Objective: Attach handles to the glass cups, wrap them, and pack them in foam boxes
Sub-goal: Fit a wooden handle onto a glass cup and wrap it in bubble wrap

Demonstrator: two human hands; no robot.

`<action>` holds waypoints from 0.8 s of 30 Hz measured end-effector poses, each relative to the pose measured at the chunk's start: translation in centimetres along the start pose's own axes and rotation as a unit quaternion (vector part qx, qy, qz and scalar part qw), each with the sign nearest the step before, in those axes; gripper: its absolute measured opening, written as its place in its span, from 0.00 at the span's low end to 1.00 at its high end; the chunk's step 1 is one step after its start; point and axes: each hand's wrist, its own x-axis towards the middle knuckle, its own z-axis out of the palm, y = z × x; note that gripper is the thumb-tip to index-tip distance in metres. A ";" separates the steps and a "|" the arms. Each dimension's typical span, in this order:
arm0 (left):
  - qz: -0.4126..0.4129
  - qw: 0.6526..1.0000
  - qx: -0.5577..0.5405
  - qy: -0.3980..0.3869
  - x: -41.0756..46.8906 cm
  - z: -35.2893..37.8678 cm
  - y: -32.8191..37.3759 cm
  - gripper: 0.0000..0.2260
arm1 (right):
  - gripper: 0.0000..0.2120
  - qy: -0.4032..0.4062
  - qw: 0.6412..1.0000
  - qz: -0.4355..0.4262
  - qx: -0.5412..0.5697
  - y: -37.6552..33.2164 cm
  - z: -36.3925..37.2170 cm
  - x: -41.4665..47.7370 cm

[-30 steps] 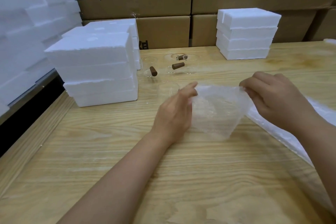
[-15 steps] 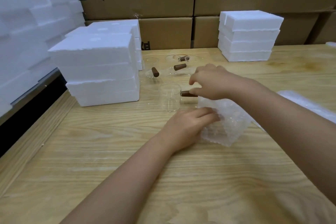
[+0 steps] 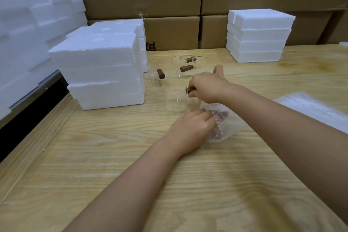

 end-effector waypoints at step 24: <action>-0.172 0.981 0.010 -0.094 -0.8 -0.1 -2.7 0.23 | 0.10 0.149 0.925 -0.049 0.346 1.9 0.6 -7.2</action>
